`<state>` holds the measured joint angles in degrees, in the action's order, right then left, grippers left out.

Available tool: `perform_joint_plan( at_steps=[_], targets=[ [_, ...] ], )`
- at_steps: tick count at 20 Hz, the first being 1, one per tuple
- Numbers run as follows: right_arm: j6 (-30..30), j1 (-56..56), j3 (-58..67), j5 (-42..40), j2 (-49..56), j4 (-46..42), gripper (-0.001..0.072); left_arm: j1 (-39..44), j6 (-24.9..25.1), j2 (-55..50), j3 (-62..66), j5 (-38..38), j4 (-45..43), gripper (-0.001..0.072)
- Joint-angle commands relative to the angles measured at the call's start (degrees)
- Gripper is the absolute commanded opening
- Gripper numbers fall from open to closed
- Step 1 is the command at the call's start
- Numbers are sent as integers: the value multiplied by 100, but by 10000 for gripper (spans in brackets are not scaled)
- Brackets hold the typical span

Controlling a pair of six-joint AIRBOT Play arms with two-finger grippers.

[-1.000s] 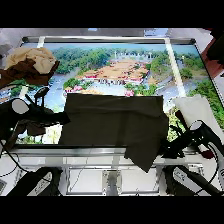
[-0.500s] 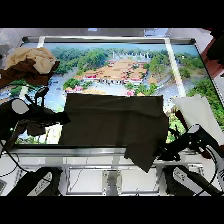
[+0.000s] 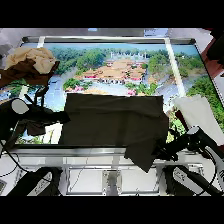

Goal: Fold the shirts.

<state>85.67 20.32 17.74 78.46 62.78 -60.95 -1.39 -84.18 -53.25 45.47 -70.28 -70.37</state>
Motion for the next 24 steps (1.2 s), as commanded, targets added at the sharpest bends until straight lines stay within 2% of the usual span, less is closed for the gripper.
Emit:
perform_joint_plan(
  at_steps=[1, 4, 5, 6, 9, 12, 14, 16, 19, 21, 22, 24],
  targets=[
    [79, -81, -122, -227, 2, 72, 314, -2, 2, 4, -2, 20, -4, 678],
    [144, -527, -166, -511, 2, 190, 311, -2, 2, 4, -2, 13, -9, 677],
    [120, -662, -164, -581, 2, 247, 198, -2, 2, 4, -2, 7, -11, 678],
    [-13, -726, -164, -590, 2, 339, 41, -2, 2, 4, -2, 0, -13, 678],
    [-472, -743, -48, -372, -7, 673, 29, -2, 70, 4, 0, 35, -13, 678],
    [-472, -743, 328, 33, -61, 715, 28, -4, 66, 85, 20, 162, -44, 677],
    [-472, -743, 664, 350, -199, 745, 28, -4, -13, 310, 192, 94, -494, 677],
    [-470, -743, 1034, 494, -450, 750, 28, -7, -597, 704, 468, -101, -1604, 677],
    [-470, -743, 1606, 570, -785, 857, 28, -9, -1744, 1421, 348, -612, -3163, 675],
    [-470, -743, 1956, 575, -953, 874, 28, -83, -2240, 1683, -90, -741, -3147, 660],
    [-470, -743, 2107, 588, -986, 874, 28, -129, -2459, 1679, -393, -787, -2935, 626],
    [-472, -743, 2321, 579, -988, 879, 28, -227, -2671, 1670, -1141, -588, -2221, 625]
  ],
)
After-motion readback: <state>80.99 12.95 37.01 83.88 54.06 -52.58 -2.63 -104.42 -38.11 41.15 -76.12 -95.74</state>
